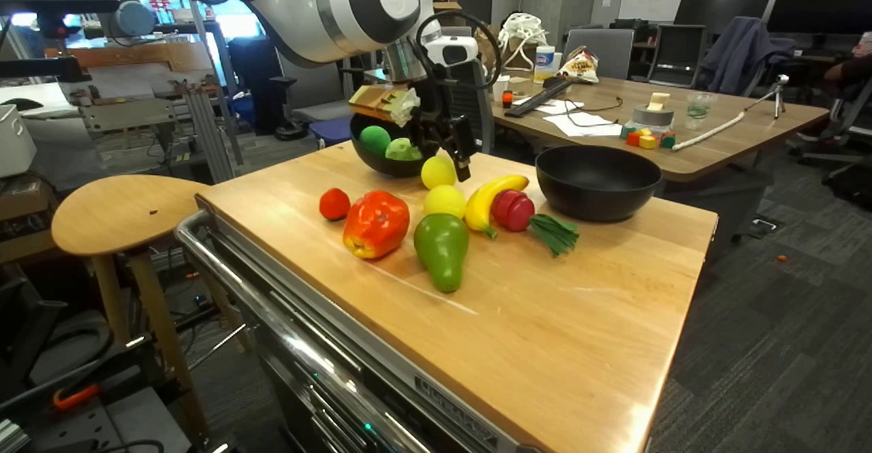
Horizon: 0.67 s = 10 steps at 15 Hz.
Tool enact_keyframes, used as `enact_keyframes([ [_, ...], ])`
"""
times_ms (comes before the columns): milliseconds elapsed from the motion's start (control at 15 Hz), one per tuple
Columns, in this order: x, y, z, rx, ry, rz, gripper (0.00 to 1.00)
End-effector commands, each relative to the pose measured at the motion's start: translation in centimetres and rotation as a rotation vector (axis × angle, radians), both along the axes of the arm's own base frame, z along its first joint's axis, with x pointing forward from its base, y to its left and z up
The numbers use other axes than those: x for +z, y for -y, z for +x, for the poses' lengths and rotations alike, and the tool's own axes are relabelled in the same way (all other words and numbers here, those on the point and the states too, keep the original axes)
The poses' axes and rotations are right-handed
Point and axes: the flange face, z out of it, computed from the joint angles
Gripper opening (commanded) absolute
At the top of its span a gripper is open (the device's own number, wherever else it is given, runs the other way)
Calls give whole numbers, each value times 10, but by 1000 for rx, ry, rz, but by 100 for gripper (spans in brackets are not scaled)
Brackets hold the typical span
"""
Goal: Put the fruits and vegetables in the left bowl then put the remaining fruits and vegetables in the right bowl
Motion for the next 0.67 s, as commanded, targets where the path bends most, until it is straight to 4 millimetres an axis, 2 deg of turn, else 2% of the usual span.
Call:
enact_keyframes([
  [0,-5,-5,10,-1,-29,6,70],
  [133,-7,-6,11,-4,-38,8,51],
  [267,-3,-6,12,-8,-41,15,38],
  [333,-1,-6,12,-11,-40,19,38],
  [400,5,-7,11,-7,-37,25,33],
  [467,10,-9,10,-2,-31,27,32],
  [600,29,-14,8,26,-5,27,29],
])
